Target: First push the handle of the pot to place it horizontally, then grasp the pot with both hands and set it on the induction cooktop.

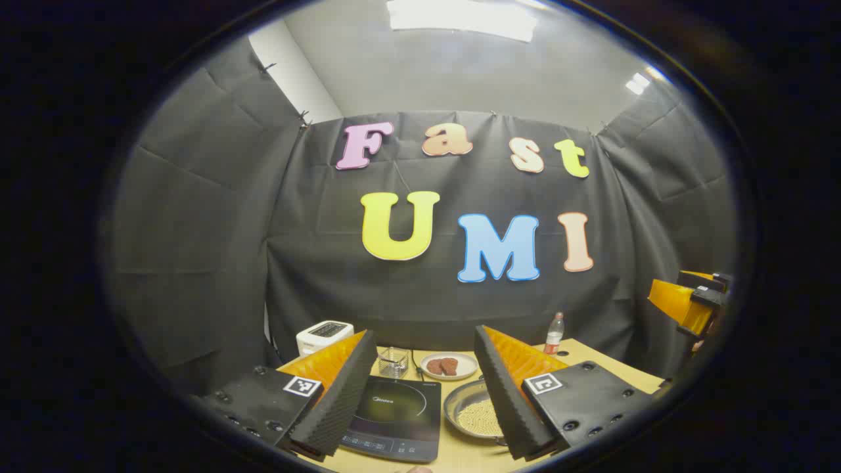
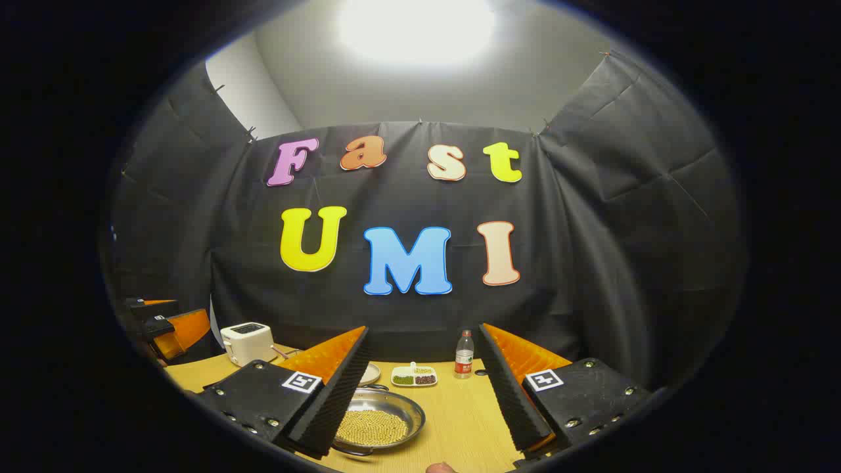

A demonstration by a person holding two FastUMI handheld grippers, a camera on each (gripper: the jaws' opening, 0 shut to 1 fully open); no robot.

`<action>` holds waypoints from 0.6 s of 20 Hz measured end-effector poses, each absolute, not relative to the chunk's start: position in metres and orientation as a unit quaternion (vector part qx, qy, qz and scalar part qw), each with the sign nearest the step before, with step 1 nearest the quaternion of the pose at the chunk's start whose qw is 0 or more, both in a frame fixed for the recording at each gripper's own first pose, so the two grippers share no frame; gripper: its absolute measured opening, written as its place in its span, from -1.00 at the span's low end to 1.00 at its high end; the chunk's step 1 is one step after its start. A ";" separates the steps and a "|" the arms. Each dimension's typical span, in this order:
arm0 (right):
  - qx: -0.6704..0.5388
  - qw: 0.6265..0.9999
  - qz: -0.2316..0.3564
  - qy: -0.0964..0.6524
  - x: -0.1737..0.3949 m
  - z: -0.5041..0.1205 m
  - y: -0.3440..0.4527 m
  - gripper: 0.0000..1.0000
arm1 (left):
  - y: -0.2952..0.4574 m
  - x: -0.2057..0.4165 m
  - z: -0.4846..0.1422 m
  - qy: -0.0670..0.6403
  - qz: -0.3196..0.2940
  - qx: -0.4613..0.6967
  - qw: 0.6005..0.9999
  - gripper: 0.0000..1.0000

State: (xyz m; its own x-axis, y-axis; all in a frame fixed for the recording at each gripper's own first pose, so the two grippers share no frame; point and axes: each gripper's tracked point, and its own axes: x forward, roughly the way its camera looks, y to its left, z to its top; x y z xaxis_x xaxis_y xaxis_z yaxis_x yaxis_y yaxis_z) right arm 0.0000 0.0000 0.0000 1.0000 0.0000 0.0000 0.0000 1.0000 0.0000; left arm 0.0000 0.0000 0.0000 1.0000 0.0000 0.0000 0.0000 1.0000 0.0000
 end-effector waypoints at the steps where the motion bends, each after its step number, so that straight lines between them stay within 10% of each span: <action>1: 0.001 1.000 0.000 -0.001 -0.001 0.001 0.001 0.94 | 0.000 -0.001 0.000 0.000 0.000 0.002 1.000 0.93; 12: 0.007 1.000 -0.010 0.010 -0.005 -0.002 -0.006 0.94 | -0.001 -0.009 0.007 -0.009 0.001 0.010 1.000 0.97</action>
State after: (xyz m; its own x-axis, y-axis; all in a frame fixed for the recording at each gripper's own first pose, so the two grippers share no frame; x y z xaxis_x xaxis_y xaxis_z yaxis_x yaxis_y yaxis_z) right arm -0.0053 -0.0056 -0.0018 0.9996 -0.0206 -0.0197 0.0209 0.9997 0.0131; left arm -0.0089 -0.0007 0.0068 0.9998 0.0028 0.0174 -0.0031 0.9998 0.0194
